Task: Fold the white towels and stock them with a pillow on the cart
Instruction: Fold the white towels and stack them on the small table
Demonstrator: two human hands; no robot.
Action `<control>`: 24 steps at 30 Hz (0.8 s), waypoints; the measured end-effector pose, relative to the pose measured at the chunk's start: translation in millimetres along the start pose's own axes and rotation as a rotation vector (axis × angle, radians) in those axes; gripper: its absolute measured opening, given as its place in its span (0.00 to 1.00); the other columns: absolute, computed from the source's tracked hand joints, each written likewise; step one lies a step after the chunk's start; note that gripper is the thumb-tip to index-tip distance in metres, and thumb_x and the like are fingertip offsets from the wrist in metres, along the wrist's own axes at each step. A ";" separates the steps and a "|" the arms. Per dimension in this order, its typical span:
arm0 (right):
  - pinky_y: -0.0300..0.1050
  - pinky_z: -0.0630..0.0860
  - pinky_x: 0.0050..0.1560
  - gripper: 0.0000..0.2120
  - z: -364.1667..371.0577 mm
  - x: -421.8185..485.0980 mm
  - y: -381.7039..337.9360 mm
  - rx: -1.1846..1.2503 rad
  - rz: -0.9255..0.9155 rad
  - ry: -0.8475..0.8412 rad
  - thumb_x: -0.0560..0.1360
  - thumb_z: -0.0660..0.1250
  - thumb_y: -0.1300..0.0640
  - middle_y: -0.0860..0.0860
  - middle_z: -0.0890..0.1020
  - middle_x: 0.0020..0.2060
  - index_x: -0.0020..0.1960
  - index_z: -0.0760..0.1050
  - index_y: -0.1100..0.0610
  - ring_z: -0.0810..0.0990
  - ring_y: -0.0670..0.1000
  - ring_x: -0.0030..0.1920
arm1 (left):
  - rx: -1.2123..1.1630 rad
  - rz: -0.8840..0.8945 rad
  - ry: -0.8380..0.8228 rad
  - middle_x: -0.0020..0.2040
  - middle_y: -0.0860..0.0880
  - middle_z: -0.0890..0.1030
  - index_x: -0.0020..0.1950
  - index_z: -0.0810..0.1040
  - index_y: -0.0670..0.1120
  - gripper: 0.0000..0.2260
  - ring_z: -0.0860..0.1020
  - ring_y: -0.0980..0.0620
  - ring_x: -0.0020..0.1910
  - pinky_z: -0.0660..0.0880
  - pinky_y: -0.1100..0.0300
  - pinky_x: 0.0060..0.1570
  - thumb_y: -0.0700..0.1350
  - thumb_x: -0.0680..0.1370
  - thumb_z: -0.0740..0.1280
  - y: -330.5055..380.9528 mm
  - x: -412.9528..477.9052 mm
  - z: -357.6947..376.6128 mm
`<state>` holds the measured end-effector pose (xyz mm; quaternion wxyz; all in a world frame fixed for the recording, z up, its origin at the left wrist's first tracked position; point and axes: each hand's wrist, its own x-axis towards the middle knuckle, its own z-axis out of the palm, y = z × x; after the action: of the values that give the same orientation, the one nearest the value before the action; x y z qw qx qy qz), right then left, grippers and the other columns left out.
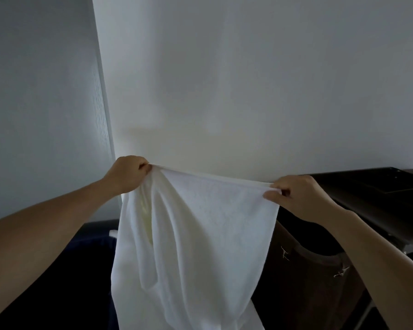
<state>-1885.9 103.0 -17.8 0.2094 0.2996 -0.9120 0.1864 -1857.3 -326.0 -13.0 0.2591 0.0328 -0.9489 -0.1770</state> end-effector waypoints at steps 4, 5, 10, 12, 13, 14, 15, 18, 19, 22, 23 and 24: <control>0.28 0.76 0.42 0.09 7.3 -3.5 -2.2 0.548 0.161 0.116 0.75 0.74 0.54 0.40 0.85 0.38 0.43 0.84 0.38 0.83 0.39 0.39 | 0.013 0.042 -0.027 0.40 0.53 0.78 0.49 0.82 0.45 0.12 0.74 0.52 0.42 0.64 0.61 0.40 0.48 0.83 0.61 -6.3 0.0 0.5; 0.29 0.77 0.45 0.13 9.8 -3.4 -0.8 0.675 0.188 0.135 0.75 0.74 0.56 0.41 0.86 0.39 0.47 0.83 0.37 0.84 0.40 0.41 | 0.011 0.044 -0.027 0.40 0.52 0.78 0.50 0.82 0.44 0.12 0.75 0.51 0.42 0.64 0.60 0.40 0.48 0.83 0.61 -6.5 0.0 0.8; 0.41 0.82 0.43 0.21 13.3 -4.0 8.1 1.024 0.447 -0.074 0.65 0.76 0.56 0.55 0.87 0.47 0.56 0.80 0.60 0.87 0.53 0.47 | -0.018 0.041 -0.050 0.45 0.49 0.82 0.53 0.83 0.44 0.12 0.76 0.52 0.44 0.66 0.61 0.42 0.48 0.83 0.62 -5.9 -0.2 3.5; 0.40 0.82 0.39 0.17 15.5 -5.6 14.1 1.040 0.550 -0.122 0.64 0.77 0.55 0.57 0.87 0.47 0.49 0.82 0.63 0.87 0.53 0.44 | -0.019 0.054 -0.056 0.44 0.51 0.81 0.53 0.83 0.43 0.13 0.75 0.53 0.43 0.66 0.61 0.43 0.48 0.83 0.62 -4.2 0.2 5.8; 0.40 0.81 0.38 0.14 16.7 -5.7 17.6 1.056 0.587 -0.117 0.64 0.77 0.55 0.56 0.87 0.46 0.46 0.84 0.61 0.87 0.52 0.42 | -0.016 0.061 -0.059 0.43 0.52 0.80 0.53 0.83 0.43 0.13 0.75 0.53 0.43 0.65 0.62 0.42 0.48 0.83 0.62 -3.4 0.3 6.8; 0.40 0.81 0.37 0.11 17.7 -6.1 20.2 1.097 0.609 -0.107 0.64 0.77 0.55 0.56 0.87 0.46 0.43 0.85 0.60 0.87 0.52 0.42 | -0.011 0.066 -0.064 0.42 0.52 0.79 0.52 0.83 0.43 0.13 0.75 0.53 0.42 0.65 0.62 0.42 0.47 0.83 0.62 -2.4 0.1 7.3; 0.40 0.81 0.37 0.08 18.8 -6.2 22.7 1.160 0.621 -0.095 0.65 0.76 0.56 0.56 0.87 0.47 0.42 0.86 0.59 0.86 0.52 0.42 | -0.006 0.071 -0.072 0.42 0.52 0.79 0.52 0.83 0.43 0.13 0.75 0.52 0.43 0.65 0.61 0.42 0.47 0.83 0.62 -1.1 -0.1 7.2; 0.43 0.82 0.41 0.09 21.3 -9.5 29.0 1.329 0.622 -0.070 0.68 0.74 0.56 0.57 0.86 0.49 0.46 0.86 0.59 0.86 0.52 0.46 | -0.020 0.066 -0.106 0.45 0.50 0.81 0.54 0.83 0.43 0.13 0.75 0.51 0.46 0.66 0.61 0.44 0.47 0.83 0.61 4.7 2.1 3.9; 0.46 0.82 0.45 0.13 22.6 -11.3 30.1 1.352 0.624 -0.068 0.69 0.74 0.55 0.57 0.85 0.51 0.50 0.85 0.60 0.85 0.53 0.49 | -0.026 0.059 -0.124 0.47 0.49 0.82 0.55 0.83 0.43 0.13 0.76 0.51 0.47 0.66 0.60 0.46 0.48 0.84 0.61 6.6 3.4 3.0; 0.46 0.81 0.44 0.20 25.1 -13.2 26.8 1.382 0.650 -0.024 0.70 0.73 0.55 0.58 0.84 0.53 0.58 0.81 0.65 0.83 0.56 0.50 | -0.029 0.021 -0.186 0.49 0.51 0.81 0.57 0.82 0.43 0.12 0.75 0.53 0.47 0.67 0.61 0.45 0.47 0.83 0.62 10.2 5.8 3.8; 0.43 0.80 0.37 0.18 24.3 -12.1 22.2 1.388 0.642 -0.006 0.70 0.73 0.55 0.58 0.84 0.49 0.56 0.81 0.65 0.82 0.54 0.44 | -0.039 -0.011 -0.213 0.48 0.52 0.80 0.56 0.82 0.43 0.12 0.75 0.55 0.45 0.67 0.62 0.42 0.47 0.83 0.62 11.2 6.5 6.3; 0.40 0.75 0.30 0.13 23.2 -9.7 16.6 1.388 0.633 0.018 0.71 0.72 0.56 0.56 0.82 0.43 0.51 0.82 0.64 0.78 0.51 0.36 | -0.053 -0.053 -0.245 0.48 0.52 0.79 0.55 0.82 0.42 0.11 0.74 0.57 0.43 0.67 0.64 0.39 0.46 0.83 0.63 12.8 6.9 10.5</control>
<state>-1895.5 109.2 -45.7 -0.0831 0.0851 -0.6262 0.7705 -1868.2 -311.8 -13.6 0.1374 0.0292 -0.9672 -0.2116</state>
